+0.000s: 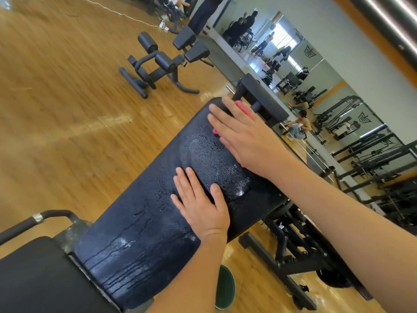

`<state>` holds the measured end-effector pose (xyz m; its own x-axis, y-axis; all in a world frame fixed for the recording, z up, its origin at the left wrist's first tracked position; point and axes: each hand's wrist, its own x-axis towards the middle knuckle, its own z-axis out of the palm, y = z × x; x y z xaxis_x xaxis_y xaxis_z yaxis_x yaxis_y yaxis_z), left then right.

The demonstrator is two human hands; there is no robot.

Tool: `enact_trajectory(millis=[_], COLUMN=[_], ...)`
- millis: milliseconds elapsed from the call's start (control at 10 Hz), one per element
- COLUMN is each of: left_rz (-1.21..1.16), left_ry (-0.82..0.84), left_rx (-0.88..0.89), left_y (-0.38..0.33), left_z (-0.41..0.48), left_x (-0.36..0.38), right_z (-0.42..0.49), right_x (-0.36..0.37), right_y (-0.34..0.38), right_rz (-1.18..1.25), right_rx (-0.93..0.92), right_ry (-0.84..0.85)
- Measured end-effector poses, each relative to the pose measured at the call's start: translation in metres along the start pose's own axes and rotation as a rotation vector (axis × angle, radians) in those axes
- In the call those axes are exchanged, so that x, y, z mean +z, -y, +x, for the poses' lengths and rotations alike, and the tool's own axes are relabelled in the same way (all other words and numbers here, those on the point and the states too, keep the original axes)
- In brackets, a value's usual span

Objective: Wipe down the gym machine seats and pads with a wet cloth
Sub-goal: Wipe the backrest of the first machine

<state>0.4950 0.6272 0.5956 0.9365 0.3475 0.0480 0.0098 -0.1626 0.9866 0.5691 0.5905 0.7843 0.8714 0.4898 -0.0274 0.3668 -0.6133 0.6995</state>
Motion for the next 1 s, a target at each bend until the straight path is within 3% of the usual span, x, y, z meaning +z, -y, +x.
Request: enact_trajectory(millis=[300,1000], left_rz=[-0.008,0.013], left_ry=[0.013,0.002], left_rx=[0.001,0.015], left_y=[-0.001,0.001], left_z=[-0.001,-0.002], left_x=[-0.002,-0.001], right_z=[-0.146,-0.094], right_x=[0.005,0.007], right_y=[-0.003,0.007], right_rz=[-0.006,-0.073], right_rx=[-0.080,-0.084], right_ry=[0.046,0.029])
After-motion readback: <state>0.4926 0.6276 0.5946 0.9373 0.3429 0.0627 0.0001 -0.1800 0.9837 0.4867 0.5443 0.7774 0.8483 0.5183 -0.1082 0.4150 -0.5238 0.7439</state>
